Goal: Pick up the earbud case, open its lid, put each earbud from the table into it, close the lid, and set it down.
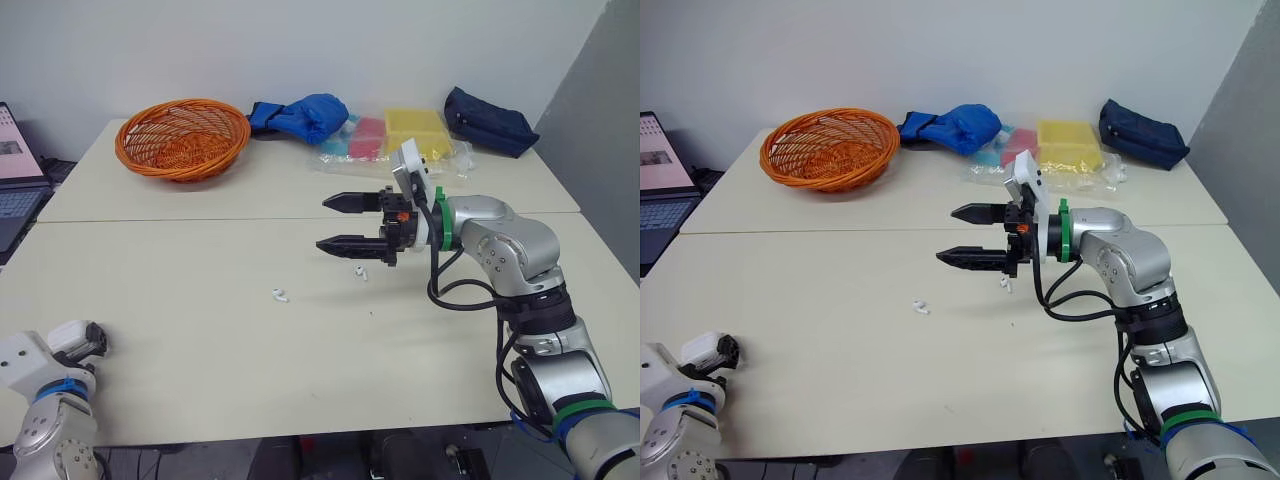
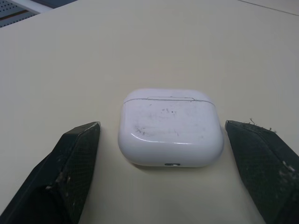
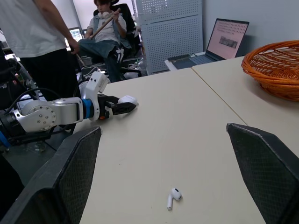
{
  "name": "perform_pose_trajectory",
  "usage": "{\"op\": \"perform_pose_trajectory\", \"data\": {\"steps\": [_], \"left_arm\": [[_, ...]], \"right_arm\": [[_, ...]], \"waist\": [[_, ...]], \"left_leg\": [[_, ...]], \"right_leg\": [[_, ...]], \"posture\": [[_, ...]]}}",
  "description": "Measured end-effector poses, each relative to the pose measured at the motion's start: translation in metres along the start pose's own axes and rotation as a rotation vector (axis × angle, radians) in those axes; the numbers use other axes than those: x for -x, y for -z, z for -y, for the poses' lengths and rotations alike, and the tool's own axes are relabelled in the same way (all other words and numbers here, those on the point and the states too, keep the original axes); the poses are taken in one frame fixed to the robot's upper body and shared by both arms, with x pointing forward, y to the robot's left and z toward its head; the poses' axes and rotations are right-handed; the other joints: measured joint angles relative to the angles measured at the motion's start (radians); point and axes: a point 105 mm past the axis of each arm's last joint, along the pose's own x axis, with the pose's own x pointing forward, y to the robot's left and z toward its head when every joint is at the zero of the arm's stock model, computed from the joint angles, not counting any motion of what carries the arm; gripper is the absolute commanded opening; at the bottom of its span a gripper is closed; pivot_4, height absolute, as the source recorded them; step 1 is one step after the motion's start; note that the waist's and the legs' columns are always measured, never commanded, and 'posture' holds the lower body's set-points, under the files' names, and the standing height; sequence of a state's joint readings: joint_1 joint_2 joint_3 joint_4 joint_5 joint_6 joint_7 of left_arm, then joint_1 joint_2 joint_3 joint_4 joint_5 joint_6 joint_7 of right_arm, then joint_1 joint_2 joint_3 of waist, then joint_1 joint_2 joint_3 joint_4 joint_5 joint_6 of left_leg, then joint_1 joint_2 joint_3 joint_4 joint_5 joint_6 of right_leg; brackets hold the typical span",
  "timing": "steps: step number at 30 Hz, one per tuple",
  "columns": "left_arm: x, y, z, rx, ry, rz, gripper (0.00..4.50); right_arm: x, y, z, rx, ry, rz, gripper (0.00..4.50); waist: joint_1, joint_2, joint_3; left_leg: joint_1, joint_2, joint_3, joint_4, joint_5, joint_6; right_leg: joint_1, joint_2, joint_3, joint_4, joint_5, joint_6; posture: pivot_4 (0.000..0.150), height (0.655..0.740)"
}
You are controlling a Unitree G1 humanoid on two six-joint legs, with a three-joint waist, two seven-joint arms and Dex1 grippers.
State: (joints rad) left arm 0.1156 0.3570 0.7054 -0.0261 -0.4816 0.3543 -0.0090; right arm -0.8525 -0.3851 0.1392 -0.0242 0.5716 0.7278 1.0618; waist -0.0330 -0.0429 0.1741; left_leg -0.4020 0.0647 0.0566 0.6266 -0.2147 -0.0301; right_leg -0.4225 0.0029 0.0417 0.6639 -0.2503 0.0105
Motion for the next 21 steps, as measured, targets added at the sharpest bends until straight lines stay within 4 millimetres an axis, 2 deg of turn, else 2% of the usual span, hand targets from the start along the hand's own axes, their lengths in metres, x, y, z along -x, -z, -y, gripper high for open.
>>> {"op": "perform_pose_trajectory", "data": {"steps": [1,4,7,8,18,20,21], "left_arm": [[-0.001,-0.001,0.001,0.001,0.008,-0.007,4.47],[-0.002,-0.001,0.0,-0.002,0.01,-0.016,3.89],[-0.002,-0.001,0.0,-0.006,0.015,-0.022,2.95],[-0.002,-0.001,0.0,-0.006,0.018,-0.024,2.77],[-0.005,-0.005,0.002,-0.042,0.038,-0.032,2.77],[-0.012,-0.019,0.018,-0.179,0.141,-0.005,2.77],[-0.017,-0.032,0.035,-0.241,0.218,0.043,2.77]], "right_arm": [[0.0,0.0,0.0,0.0,0.001,0.0,4.5],[0.0,0.0,0.0,0.001,0.004,0.001,4.5],[0.0,-0.001,0.001,0.003,0.014,0.003,4.5],[0.0,-0.001,0.001,0.004,0.016,0.003,4.5],[0.0,-0.002,0.002,0.019,0.019,0.012,4.5],[0.003,-0.002,0.003,0.022,0.033,0.011,4.5],[0.007,-0.001,0.005,0.023,0.051,0.006,4.5]], "waist": [[0.0,0.0,0.0],[0.0,0.0,0.0],[0.001,0.0,0.0],[0.001,0.0,0.0],[0.002,0.0,0.0],[0.006,-0.002,0.0],[0.011,-0.003,-0.001]], "left_leg": [[0.0,0.0,0.0,0.0,0.0,0.0],[0.0,0.0,0.0,0.0,0.0,0.0],[0.0,0.0,0.0,0.0,0.0,0.0],[0.0,0.0,0.0,0.0,0.0,0.0],[0.0,0.0,0.0,0.0,0.0,0.0],[-0.002,0.0,-0.001,0.0,0.0,0.0],[-0.003,0.0,-0.001,0.001,0.0,0.0]], "right_leg": [[0.0,0.0,0.0,0.0,0.0,0.0],[0.0,0.0,0.0,0.0,0.0,0.0],[0.0,-0.002,0.0,0.0,0.0,0.0],[0.0,-0.003,0.0,0.0,0.0,0.0],[0.0,-0.004,-0.001,0.0,0.0,0.0],[-0.001,-0.004,-0.003,0.0,-0.003,-0.005],[-0.001,-0.004,-0.005,-0.001,-0.002,-0.01]], "posture": [[0.15,0.74],[0.15,0.74],[0.15,0.74],[0.15,0.74],[0.15,0.74],[0.15,0.74],[0.15,0.74]]}}
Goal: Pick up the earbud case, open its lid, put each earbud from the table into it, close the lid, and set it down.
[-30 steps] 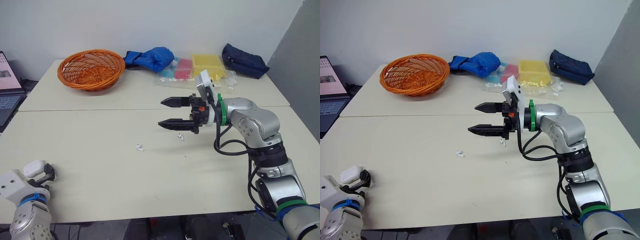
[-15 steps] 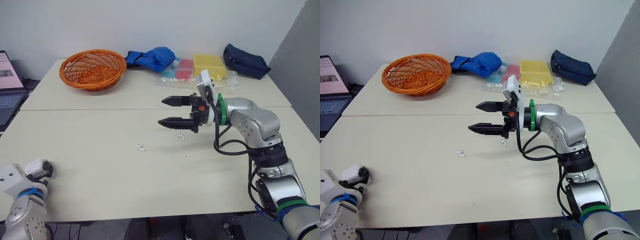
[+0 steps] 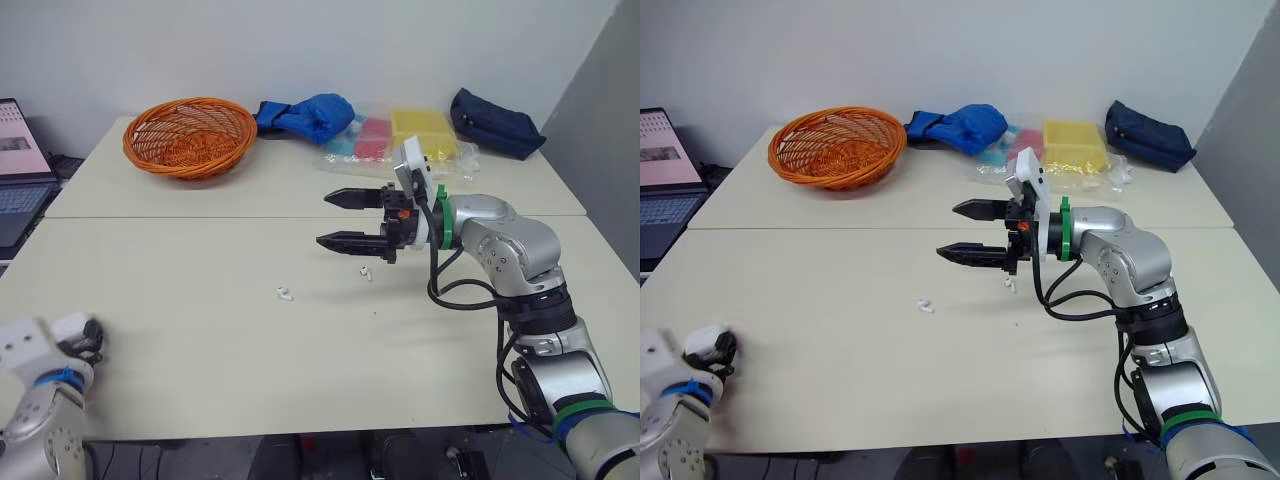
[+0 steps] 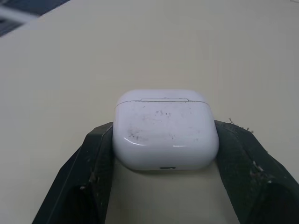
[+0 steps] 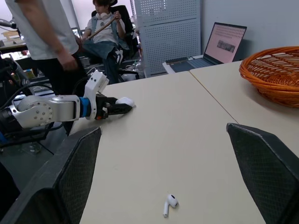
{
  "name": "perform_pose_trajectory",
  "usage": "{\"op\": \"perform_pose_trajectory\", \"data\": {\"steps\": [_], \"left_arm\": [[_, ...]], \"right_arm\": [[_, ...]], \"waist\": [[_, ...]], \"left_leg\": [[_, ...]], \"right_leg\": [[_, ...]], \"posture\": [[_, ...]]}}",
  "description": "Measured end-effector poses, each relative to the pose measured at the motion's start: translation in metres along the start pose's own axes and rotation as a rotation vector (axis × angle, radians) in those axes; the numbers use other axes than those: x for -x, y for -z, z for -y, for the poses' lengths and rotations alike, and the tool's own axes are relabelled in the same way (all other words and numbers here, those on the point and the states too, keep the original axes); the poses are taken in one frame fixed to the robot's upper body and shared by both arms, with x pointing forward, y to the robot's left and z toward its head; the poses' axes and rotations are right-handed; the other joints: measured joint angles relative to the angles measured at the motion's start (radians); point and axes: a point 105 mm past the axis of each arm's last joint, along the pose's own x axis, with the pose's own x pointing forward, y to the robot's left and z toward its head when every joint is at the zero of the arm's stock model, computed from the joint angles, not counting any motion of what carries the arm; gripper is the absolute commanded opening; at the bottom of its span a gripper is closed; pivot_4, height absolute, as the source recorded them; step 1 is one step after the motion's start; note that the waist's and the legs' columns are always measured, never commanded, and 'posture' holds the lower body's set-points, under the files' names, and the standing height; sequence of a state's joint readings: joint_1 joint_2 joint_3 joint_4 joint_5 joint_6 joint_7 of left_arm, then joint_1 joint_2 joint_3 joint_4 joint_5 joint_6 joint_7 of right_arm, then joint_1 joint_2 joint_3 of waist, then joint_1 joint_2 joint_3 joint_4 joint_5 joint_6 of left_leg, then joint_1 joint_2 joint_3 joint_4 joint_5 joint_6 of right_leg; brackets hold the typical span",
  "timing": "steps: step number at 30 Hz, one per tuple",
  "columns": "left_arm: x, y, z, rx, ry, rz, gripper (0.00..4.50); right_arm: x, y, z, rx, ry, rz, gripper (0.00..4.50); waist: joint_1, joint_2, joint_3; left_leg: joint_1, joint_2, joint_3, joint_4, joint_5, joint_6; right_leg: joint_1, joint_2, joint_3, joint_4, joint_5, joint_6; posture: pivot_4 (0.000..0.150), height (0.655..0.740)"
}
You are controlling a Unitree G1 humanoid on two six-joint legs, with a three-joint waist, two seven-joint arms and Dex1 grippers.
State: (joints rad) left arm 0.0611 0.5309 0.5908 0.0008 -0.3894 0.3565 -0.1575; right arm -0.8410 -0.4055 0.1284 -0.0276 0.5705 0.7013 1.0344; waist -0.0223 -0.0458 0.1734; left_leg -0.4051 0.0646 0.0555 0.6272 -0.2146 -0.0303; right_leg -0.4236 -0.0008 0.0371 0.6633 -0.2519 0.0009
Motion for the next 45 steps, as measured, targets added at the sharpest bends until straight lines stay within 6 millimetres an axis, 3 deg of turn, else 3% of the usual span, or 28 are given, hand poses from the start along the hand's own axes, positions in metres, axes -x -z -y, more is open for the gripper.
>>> {"op": "perform_pose_trajectory", "data": {"steps": [4,6,9,13,16,19,28,38,45], "left_arm": [[-0.014,-0.092,0.077,-0.217,0.344,0.337,2.77],[-0.007,-0.116,0.12,-0.307,0.521,0.467,2.77],[-0.002,-0.12,0.166,-0.397,0.701,0.543,2.77],[0.001,-0.125,0.204,-0.528,0.838,0.635,2.77],[0.014,-0.135,0.246,-0.717,1.02,0.811,2.77],[0.035,-0.134,0.272,-0.895,1.178,0.998,2.77],[0.052,-0.137,0.294,-0.972,1.283,1.246,2.77],[0.05,-0.138,0.3,-0.991,1.28,1.291,2.77],[0.053,-0.14,0.3,-0.997,1.27,1.342,2.77]], "right_arm": [[0.02,-0.001,0.01,0.018,0.085,-0.022,4.5],[0.025,-0.003,0.016,0.034,0.13,-0.03,4.5],[0.035,-0.005,0.027,0.049,0.213,-0.051,4.5],[0.043,-0.008,0.037,-0.001,0.283,-0.054,4.5],[0.049,-0.009,0.032,-0.152,0.248,-0.052,4.5],[0.049,-0.005,0.027,-0.226,0.22,-0.067,4.5],[0.04,0.007,0.032,-0.31,0.242,-0.05,4.5],[0.02,0.015,0.024,-0.361,0.209,-0.024,4.5],[0.019,0.017,0.025,-0.362,0.223,-0.027,4.5]], "waist": [[0.017,0.001,0.0],[0.016,0.001,0.0],[0.002,0.001,0.0],[-0.003,0.001,0.0],[0.002,0.002,0.001],[0.001,0.002,0.001],[-0.005,0.002,0.001],[-0.006,0.002,0.001],[-0.006,0.002,0.001]], "left_leg": [[-0.005,0.001,0.005,0.0,0.0,0.0],[-0.005,0.0,0.007,-0.001,0.0,0.0],[-0.011,-0.001,0.01,0.001,-0.002,0.003],[-0.021,-0.002,0.01,0.002,-0.002,0.003],[-0.023,-0.001,0.006,0.002,-0.002,0.003],[-0.023,-0.002,0.008,0.003,-0.002,0.003],[-0.024,-0.001,0.005,0.006,-0.002,0.003],[-0.026,0.0,0.003,0.013,-0.002,0.003],[-0.025,-0.001,0.003,0.019,-0.002,0.003]], "right_leg": [[-0.003,-0.006,0.001,-0.001,0.001,-0.001],[-0.003,-0.007,0.001,-0.005,0.002,0.002],[-0.008,-0.004,0.003,-0.005,0.006,0.012],[-0.019,0.0,0.003,-0.003,0.007,0.013],[-0.019,0.005,0.002,-0.002,0.006,0.012],[-0.019,0.005,0.002,-0.002,0.007,0.012],[-0.019,0.006,0.001,0.001,0.007,0.013],[-0.019,0.007,-0.001,0.004,0.007,0.013],[-0.019,0.007,-0.001,0.012,0.007,0.013]], "posture": [[0.15,0.74],[0.15,0.74],[0.15,0.74],[0.15,0.74],[0.15,0.74],[0.15,0.74],[0.15,0.74],[0.15,0.74],[0.15,0.74]]}}
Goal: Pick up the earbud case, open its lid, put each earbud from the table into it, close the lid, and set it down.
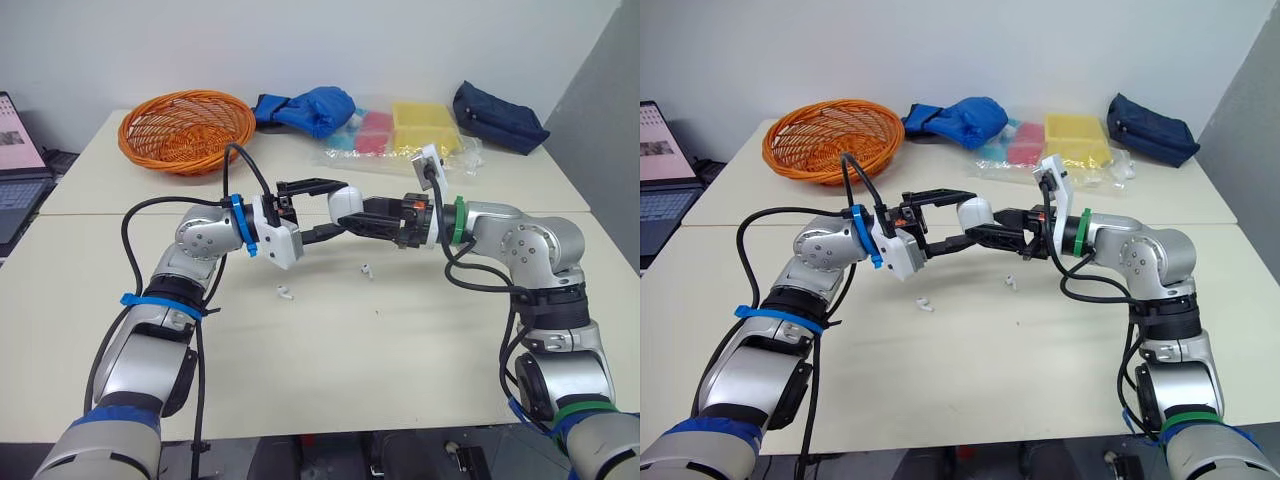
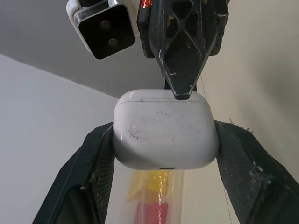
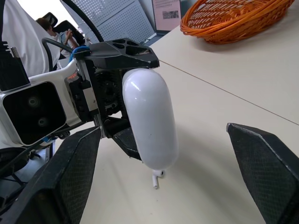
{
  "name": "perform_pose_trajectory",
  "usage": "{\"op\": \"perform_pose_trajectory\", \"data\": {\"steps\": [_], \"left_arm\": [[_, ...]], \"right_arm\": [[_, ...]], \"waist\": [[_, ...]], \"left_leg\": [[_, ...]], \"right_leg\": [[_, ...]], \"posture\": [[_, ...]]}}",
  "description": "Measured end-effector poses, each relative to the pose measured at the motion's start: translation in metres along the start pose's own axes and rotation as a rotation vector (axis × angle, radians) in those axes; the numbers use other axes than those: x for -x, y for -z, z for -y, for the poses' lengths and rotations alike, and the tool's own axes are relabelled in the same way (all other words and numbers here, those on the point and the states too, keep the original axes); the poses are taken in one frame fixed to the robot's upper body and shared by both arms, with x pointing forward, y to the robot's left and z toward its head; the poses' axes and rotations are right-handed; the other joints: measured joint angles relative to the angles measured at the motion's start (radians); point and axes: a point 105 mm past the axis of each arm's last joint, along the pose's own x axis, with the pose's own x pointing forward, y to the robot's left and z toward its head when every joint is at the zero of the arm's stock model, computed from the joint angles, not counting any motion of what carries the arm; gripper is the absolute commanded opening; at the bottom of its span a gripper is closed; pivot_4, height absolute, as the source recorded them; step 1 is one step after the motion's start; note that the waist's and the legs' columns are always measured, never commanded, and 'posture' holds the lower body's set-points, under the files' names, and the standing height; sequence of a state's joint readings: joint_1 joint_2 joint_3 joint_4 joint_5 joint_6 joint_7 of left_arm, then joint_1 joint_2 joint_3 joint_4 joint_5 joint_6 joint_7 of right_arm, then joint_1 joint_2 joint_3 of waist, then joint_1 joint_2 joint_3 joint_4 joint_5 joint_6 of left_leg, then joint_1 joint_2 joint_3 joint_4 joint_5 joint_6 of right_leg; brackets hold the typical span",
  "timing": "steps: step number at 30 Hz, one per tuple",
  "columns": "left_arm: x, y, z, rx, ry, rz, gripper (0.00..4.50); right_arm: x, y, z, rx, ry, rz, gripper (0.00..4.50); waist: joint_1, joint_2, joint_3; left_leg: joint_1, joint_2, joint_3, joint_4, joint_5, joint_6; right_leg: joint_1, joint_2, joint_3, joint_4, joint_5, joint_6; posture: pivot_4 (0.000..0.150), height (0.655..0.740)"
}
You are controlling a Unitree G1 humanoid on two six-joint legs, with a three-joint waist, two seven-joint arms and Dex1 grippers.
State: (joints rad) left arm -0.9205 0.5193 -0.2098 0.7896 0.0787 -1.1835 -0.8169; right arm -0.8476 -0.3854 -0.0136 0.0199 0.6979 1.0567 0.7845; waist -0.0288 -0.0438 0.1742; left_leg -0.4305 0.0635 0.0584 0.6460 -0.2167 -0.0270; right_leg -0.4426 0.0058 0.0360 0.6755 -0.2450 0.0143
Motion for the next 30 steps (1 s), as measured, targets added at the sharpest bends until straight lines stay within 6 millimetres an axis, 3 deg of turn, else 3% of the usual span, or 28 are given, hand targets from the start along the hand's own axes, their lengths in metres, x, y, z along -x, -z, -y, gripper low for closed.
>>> {"op": "perform_pose_trajectory", "data": {"steps": [3,6,14,30], "left_arm": [[-0.0033,-0.004,0.0003,-0.019,0.004,0.025,2.77],[-0.0049,-0.0051,0.0034,-0.02,0.019,0.033,2.77],[-0.0039,-0.004,0.0056,-0.022,0.016,0.03,2.77],[-0.0049,-0.0055,0.0062,0.004,0.041,0.036,2.77]], "right_arm": [[-0.0019,0.0007,-0.001,-0.005,-0.007,0.001,4.5],[-0.0021,0.0009,-0.0012,-0.006,-0.009,0.0,3.88],[-0.0053,0.0053,-0.0067,-0.002,-0.046,-0.028,0.95],[-0.0039,0.0064,-0.007,0.039,-0.043,-0.048,0.88]], "waist": [[0.0,0.0,0.0],[-0.001,0.0,0.0],[-0.001,0.0,0.0],[-0.001,0.0,0.0]], "left_leg": [[0.002,0.0,0.0,0.001,0.0,0.0],[0.003,0.0,0.0,0.001,0.0,0.0],[0.003,0.0,0.001,0.001,0.0,0.0],[0.003,0.001,0.001,0.001,0.0,0.0]], "right_leg": [[0.0,0.001,0.001,0.003,0.0,0.0],[0.0,0.001,0.001,0.004,0.0,0.0],[0.0,0.001,0.002,0.004,0.0,0.0],[0.0,0.001,0.002,0.004,0.0,0.0]], "posture": [[0.15,0.74],[0.15,0.74],[0.15,0.74],[0.15,0.74]]}}
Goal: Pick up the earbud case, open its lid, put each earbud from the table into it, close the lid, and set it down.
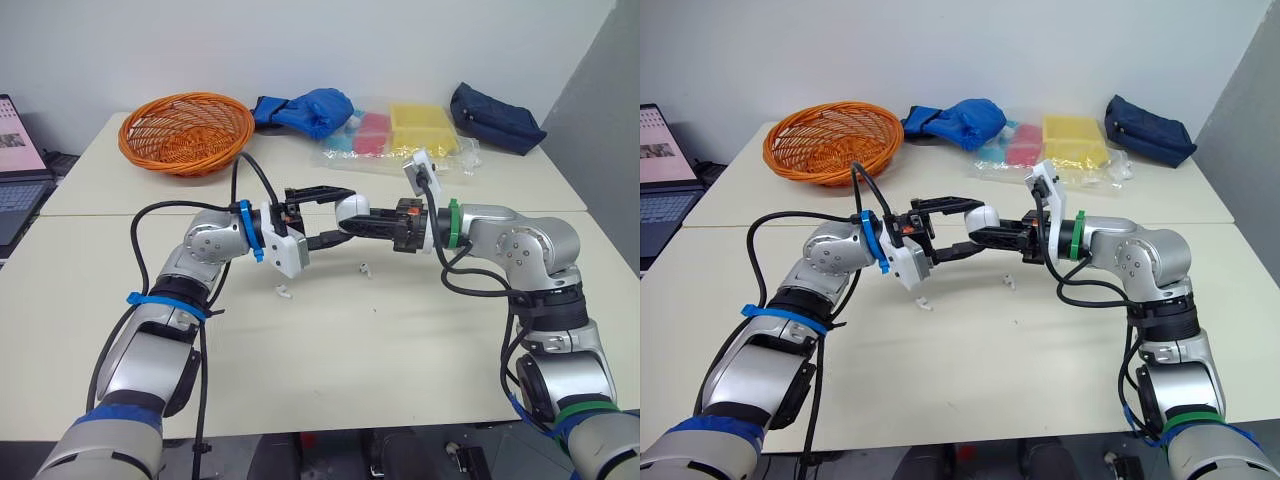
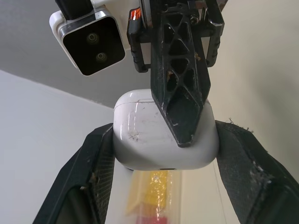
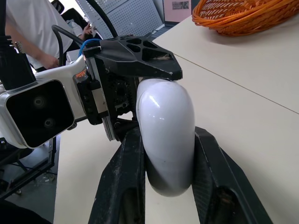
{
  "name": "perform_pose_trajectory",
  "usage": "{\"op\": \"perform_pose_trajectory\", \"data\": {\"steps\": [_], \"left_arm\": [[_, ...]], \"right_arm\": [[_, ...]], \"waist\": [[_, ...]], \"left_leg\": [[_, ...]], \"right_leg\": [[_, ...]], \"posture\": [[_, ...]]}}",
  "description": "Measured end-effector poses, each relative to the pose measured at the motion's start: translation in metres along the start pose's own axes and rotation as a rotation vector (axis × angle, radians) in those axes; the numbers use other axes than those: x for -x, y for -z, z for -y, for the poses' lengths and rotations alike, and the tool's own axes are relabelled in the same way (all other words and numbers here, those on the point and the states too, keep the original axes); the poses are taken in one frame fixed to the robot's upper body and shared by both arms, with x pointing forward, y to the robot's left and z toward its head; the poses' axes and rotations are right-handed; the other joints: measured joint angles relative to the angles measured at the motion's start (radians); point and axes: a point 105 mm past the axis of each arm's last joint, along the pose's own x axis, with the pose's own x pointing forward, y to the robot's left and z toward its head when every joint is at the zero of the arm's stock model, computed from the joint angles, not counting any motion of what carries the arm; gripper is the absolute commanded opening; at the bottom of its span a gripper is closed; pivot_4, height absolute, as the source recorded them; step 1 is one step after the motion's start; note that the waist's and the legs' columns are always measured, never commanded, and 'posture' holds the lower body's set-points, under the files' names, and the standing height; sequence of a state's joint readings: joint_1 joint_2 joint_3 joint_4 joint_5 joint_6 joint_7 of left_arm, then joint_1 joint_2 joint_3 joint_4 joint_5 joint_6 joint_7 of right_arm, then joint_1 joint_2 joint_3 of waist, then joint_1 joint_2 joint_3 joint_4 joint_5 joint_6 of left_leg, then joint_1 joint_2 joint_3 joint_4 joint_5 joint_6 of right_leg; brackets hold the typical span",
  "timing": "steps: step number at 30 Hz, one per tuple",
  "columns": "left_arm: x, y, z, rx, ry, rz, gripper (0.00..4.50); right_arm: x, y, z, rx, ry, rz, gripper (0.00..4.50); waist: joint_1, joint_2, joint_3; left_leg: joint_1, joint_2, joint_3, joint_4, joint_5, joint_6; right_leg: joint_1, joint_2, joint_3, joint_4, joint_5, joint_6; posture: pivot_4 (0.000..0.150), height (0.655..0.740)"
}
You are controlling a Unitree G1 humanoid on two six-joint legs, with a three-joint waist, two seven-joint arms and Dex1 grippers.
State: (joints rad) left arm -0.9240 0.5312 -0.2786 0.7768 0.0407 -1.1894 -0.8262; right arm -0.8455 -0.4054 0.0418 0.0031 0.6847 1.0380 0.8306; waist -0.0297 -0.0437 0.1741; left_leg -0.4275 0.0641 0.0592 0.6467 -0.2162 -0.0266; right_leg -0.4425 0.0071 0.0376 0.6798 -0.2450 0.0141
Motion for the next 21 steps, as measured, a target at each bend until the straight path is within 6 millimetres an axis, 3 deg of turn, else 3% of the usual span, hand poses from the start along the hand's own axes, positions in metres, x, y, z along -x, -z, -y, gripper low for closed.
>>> {"op": "perform_pose_trajectory", "data": {"steps": [5,6,10,17,21], "left_arm": [[0.0,-0.001,-0.002,0.054,0.066,-0.006,2.77],[0.001,-0.001,-0.003,0.069,0.083,-0.008,3.5],[0.002,-0.012,-0.011,0.047,0.101,0.039,4.45],[0.006,-0.01,-0.005,0.06,0.162,0.032,4.45],[0.013,0.003,-0.014,0.268,0.194,-0.053,4.45]], "right_arm": [[0.0,0.003,0.001,0.047,-0.001,-0.017,0.88],[-0.001,0.003,0.0,0.041,-0.006,-0.014,0.88],[0.008,0.004,0.018,0.014,0.091,-0.005,0.88],[0.012,0.001,0.02,0.013,0.109,0.009,0.88],[0.024,0.005,0.03,0.199,0.21,-0.071,0.88]], "waist": [[0.0,0.0,0.0],[0.0,0.0,0.0],[0.0,0.0,0.0],[0.0,0.0,0.0],[-0.002,0.0,0.0]], "left_leg": [[0.0,0.0,0.0,0.0,0.0,0.0],[0.0,0.0,0.0,0.0,0.0,0.0],[0.0,0.0,0.0,0.0,0.0,0.0],[0.0,0.0,0.0,0.0,0.0,0.0],[0.0,0.0,0.0,0.001,0.0,0.0]], "right_leg": [[0.0,0.0,0.0,0.0,0.0,0.0],[0.0,0.0,0.0,0.0,0.0,0.0],[0.0,0.0,0.0,0.0,0.0,0.0],[0.0,0.0,0.0,0.0,0.0,0.0],[0.0,0.0,0.0,0.0,0.0,0.0]], "posture": [[0.15,0.74],[0.15,0.74],[0.15,0.74],[0.15,0.74],[0.15,0.74]]}}
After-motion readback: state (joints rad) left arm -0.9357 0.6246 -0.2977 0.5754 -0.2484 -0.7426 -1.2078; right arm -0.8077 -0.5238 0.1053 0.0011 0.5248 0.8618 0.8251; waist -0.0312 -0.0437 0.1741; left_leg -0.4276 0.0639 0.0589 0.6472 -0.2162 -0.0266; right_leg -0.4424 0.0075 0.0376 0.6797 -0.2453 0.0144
